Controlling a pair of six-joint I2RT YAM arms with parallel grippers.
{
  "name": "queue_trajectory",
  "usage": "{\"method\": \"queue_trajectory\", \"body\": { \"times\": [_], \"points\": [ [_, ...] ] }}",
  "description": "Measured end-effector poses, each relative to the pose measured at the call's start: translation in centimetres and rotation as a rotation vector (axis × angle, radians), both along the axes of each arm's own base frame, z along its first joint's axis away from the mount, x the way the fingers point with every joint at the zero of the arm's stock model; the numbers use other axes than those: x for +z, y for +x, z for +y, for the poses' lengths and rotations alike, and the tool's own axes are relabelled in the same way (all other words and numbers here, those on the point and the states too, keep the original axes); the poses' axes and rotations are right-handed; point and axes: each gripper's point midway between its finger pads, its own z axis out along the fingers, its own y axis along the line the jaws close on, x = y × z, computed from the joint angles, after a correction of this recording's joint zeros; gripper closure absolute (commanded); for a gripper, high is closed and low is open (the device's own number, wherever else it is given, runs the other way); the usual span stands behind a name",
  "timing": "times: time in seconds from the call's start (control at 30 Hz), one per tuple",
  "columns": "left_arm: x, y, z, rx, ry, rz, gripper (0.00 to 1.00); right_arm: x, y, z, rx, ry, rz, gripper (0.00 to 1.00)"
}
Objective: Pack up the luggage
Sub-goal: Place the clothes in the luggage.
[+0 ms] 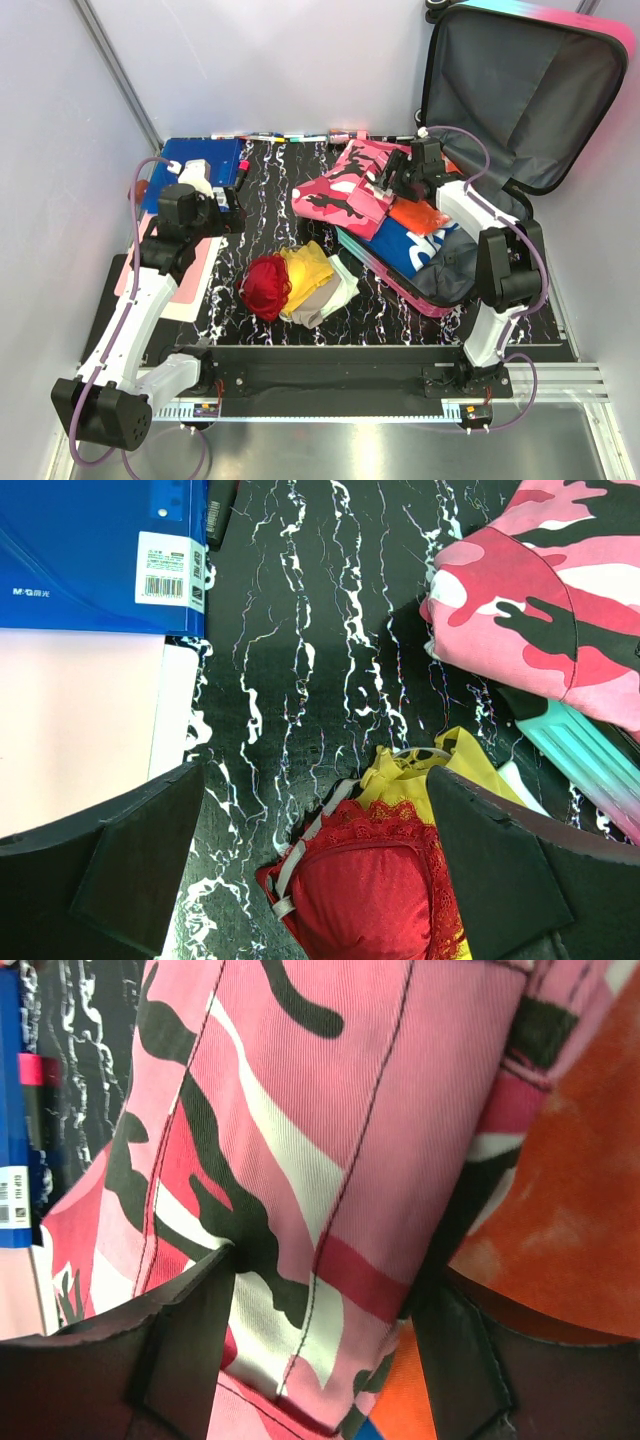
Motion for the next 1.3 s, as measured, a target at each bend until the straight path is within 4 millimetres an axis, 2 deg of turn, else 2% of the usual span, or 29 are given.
{"method": "queue_trajectory", "body": {
  "times": [0.13, 0.37, 0.47, 0.5, 0.57, 0.6, 0.67, 0.9, 1.0, 1.13, 1.3],
  "points": [
    [0.0, 0.0, 0.0, 0.000, 0.000, 0.000, 0.01, -0.6, 0.5, 0.6, 0.024, 0.051, 0.003, 0.30],
    [0.0, 0.0, 0.0, 0.000, 0.000, 0.000, 0.01, -0.1, 1.0, 2.1, 0.074, 0.140, -0.047, 0.48],
    [0.0, 0.0, 0.0, 0.000, 0.000, 0.000, 0.01, 0.1, 1.5, 2.7, 0.095, 0.173, -0.072, 0.64],
    [0.0, 0.0, 0.0, 0.000, 0.000, 0.000, 0.01, 0.2, 1.7, 2.9, 0.105, 0.184, -0.080, 0.74],
    [0.0, 0.0, 0.0, 0.000, 0.000, 0.000, 0.01, 0.2, 1.9, 3.4, 0.123, 0.203, -0.092, 0.81],
    [0.0, 0.0, 0.0, 0.000, 0.000, 0.000, 0.01, 0.1, 2.0, 3.7, 0.132, 0.215, -0.096, 0.90],
    [0.0, 0.0, 0.0, 0.000, 0.000, 0.000, 0.01, 0.0, 2.3, 4.0, 0.144, 0.230, -0.102, 1.00],
    [0.0, 0.0, 0.0, 0.000, 0.000, 0.000, 0.01, 0.2, 2.4, 4.1, 0.162, 0.254, -0.105, 1.00],
    [0.0, 0.0, 0.0, 0.000, 0.000, 0.000, 0.01, 0.9, 2.1, 3.8, 0.150, 0.250, -0.106, 1.00],
    [0.0, 0.0, 0.0, 0.000, 0.000, 0.000, 0.01, 2.8, 1.0, 3.1, 0.119, 0.232, -0.103, 1.00],
    [0.0, 0.0, 0.0, 0.000, 0.000, 0.000, 0.01, 6.3, -0.7, 2.0, 0.084, 0.212, -0.122, 1.00]
  ]
}}
